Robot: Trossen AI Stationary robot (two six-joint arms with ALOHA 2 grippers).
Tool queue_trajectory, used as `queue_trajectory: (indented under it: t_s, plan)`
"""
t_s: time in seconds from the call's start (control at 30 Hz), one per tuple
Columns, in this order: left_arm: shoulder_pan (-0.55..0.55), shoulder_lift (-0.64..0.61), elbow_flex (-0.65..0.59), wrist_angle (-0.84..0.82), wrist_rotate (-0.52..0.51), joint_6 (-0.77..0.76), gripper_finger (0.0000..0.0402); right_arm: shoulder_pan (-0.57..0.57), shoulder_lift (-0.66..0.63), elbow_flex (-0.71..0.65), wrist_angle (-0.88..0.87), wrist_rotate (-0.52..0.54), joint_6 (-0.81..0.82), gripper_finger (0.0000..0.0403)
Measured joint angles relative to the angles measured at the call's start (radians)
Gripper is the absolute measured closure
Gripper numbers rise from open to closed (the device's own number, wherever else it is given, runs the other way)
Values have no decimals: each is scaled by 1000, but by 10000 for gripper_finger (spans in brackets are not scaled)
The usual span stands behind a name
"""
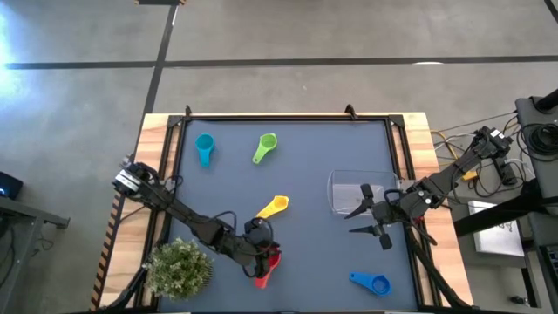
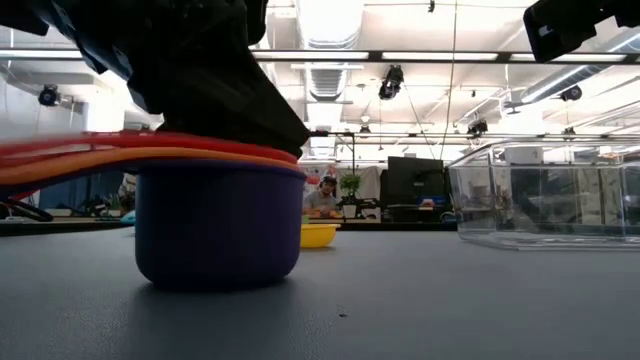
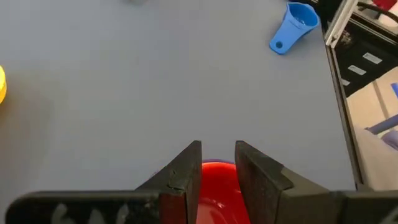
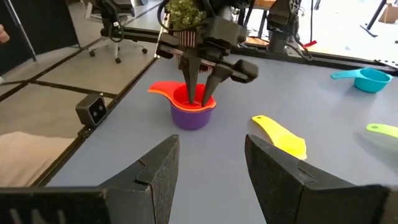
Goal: Nest measuring cups in basket
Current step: Stack the red measuring cup on top of the orange measuring cup, then stack the light blue measuring cup on top of the red measuring cup
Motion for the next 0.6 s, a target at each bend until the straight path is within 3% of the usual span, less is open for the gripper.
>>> queue_trajectory:
  t_s: [0.1, 0.23, 0.4, 0.6]
  plan:
    - [3, -2, 2, -11, 26, 20, 323, 0, 0, 0, 0, 7, -16, 232]
    - [15, -74, 47, -168, -5, 82, 323, 0, 0, 0, 17, 51, -46, 232]
    - [65, -248, 89, -575, -137, 63, 323, 0, 0, 0, 29, 75, -72, 232]
    - [274, -469, 71, -1057, -128, -170, 323, 0, 0, 0, 29, 76, -99, 232]
